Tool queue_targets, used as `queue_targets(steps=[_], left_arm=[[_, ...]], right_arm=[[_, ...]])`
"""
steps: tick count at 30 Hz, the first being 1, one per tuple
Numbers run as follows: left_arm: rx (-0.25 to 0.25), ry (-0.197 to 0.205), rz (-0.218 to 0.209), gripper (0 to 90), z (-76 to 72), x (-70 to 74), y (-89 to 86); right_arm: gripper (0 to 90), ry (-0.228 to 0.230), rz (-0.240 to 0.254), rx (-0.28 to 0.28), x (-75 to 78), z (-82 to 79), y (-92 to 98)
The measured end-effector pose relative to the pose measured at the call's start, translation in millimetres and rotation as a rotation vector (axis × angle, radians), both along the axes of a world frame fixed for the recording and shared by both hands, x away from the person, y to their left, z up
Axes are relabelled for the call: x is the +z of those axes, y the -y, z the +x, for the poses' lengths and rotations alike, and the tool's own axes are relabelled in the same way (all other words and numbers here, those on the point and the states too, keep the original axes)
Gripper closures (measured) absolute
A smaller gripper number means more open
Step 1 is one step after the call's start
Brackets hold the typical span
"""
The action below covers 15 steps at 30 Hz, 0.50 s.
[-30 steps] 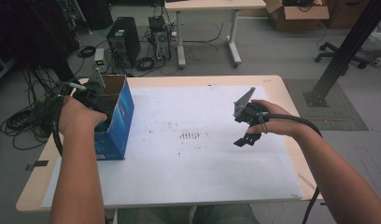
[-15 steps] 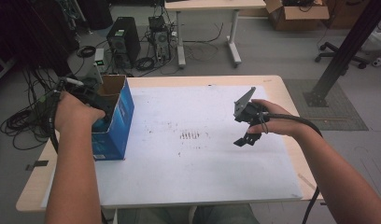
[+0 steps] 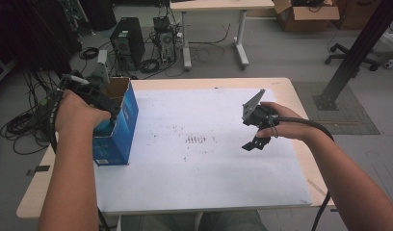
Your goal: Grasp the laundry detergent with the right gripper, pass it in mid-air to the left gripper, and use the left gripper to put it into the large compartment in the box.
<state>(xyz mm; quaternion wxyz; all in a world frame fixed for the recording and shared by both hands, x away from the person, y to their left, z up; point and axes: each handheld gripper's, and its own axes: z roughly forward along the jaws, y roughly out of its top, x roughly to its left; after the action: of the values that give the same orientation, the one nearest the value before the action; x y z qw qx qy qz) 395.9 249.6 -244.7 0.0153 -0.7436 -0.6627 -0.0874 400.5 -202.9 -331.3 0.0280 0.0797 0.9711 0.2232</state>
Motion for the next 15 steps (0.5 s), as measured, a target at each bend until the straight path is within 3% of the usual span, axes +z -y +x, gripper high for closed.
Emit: queue_targets(steps=[10, 14, 15], left_arm=[[-0.054, 0.000, -0.004, 0.3, -3.1, 14.4, 17.0], [-0.090, 0.007, -0.005, 0.2, -4.5, 20.3, 27.8], [-0.119, 0.003, -0.005, 0.2, -4.9, 23.8, 34.3]], right_arm=[[3.4, 0.003, -0.001, -0.004, 2.4, -1.6, 1.9], [3.4, 0.007, 0.000, -0.001, 5.0, -1.9, 2.6], [3.4, 0.009, -0.001, 0.000, 5.8, -2.2, 2.7]])
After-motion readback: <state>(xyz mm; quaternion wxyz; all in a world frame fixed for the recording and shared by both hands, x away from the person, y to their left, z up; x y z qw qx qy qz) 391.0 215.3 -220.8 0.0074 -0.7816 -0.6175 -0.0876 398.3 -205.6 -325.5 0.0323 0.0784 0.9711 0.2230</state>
